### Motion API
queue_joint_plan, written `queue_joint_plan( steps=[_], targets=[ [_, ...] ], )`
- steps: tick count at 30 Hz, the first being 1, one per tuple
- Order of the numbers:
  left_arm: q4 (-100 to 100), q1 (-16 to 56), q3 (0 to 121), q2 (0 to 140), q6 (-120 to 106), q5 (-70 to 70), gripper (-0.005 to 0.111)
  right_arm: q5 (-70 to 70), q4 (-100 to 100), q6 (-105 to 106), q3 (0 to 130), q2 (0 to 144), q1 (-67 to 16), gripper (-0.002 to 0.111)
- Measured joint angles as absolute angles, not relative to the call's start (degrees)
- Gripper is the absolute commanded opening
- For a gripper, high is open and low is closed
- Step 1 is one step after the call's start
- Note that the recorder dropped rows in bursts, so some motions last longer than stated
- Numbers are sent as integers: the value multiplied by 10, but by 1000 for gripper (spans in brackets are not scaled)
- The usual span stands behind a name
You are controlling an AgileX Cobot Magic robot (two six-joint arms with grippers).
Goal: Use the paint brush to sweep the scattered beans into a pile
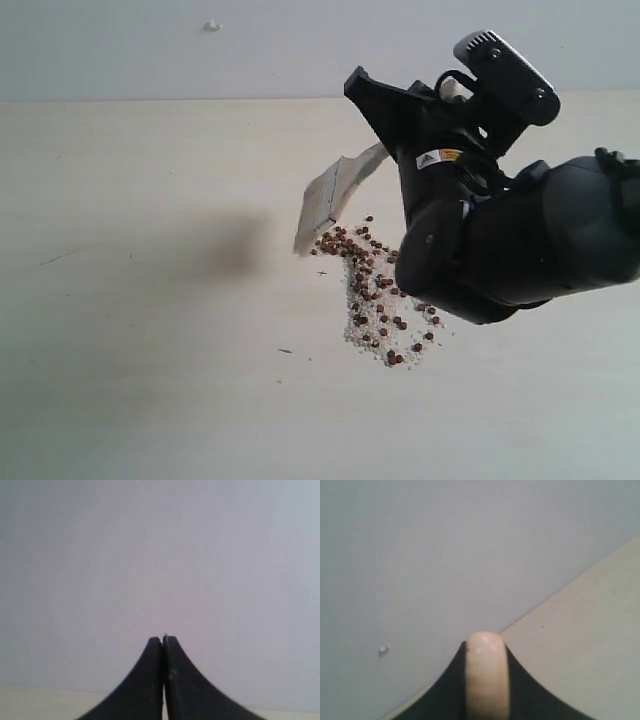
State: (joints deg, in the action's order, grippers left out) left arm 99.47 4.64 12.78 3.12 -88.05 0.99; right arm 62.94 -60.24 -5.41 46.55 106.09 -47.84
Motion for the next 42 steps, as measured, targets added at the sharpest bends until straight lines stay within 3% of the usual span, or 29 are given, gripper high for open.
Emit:
queue_joint_plan(
  steps=[4,9,29,42],
  targets=[
    [995,46,128,31,-880,10,0,653,-639,33,524,1065,-513,0],
    [995,46,128,31,-880,10,0,649,-670,-22,561,1124,-521,0],
    [995,46,128,31,-880,10,0,696,-820,127,563,1168,-522,0],
    [995,46,128,31,-880,10,0,697,-804,147,566,1142,-522,0]
  ],
)
